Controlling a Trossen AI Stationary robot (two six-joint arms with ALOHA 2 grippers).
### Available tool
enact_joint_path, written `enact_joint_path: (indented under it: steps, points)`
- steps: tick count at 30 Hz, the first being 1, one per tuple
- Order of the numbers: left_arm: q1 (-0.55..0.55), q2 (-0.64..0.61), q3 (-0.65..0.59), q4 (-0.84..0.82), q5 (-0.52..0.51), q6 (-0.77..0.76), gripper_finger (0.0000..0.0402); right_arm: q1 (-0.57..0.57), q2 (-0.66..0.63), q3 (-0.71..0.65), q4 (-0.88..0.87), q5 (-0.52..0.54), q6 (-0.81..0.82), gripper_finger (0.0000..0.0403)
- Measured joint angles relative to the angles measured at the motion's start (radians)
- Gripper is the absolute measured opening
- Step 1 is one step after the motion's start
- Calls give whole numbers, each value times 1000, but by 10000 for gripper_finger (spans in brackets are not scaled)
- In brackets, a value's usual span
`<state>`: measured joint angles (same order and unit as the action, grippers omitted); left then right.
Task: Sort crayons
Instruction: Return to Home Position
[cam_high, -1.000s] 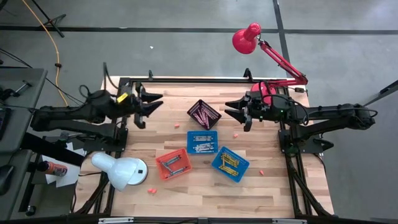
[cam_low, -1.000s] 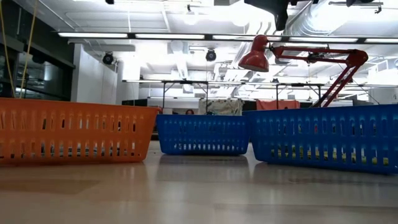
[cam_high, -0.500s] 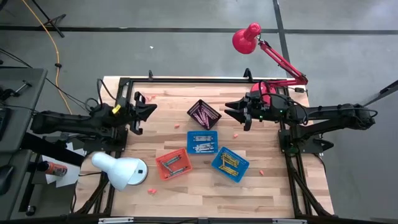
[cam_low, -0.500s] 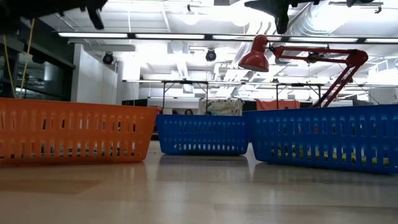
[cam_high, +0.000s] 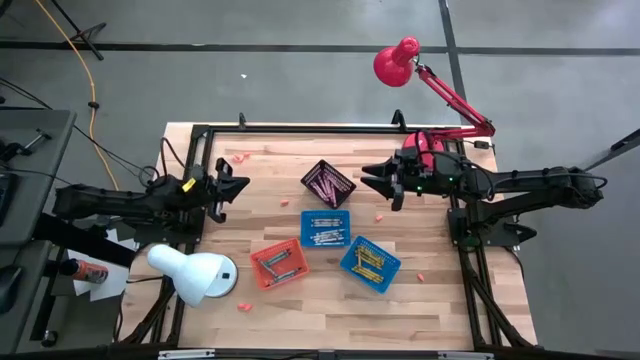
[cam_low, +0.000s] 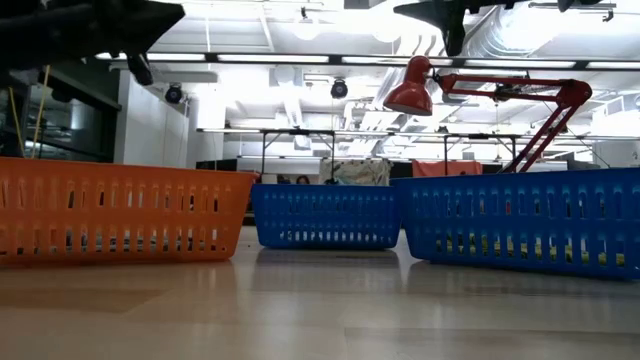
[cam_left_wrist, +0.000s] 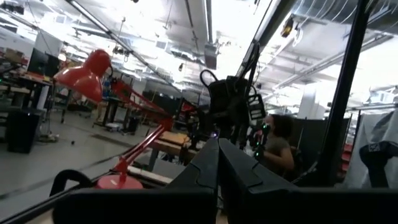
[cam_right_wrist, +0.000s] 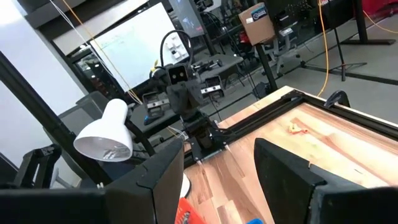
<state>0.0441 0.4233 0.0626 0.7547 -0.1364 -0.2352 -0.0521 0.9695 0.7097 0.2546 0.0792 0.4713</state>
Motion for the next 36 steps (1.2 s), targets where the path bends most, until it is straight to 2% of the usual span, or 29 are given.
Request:
enact_joint_path:
  steps: [5, 15, 25, 36]
  points:
    - [0, -80, -46, -4, 0, -5, 0, 0, 0, 0, -28, 0, 0, 190]
    - [0, -190, -51, -217, 22, -43, 0, 0, 0, 0, -42, 1, -16, 190]
    - [2, -195, -51, -473, 19, 27, 0, 0, 0, 0, -88, 1, -61, 190]
    - [2, -195, -51, -618, 19, 28, 0, 0, -17, 0, -209, -29, -11, 190]
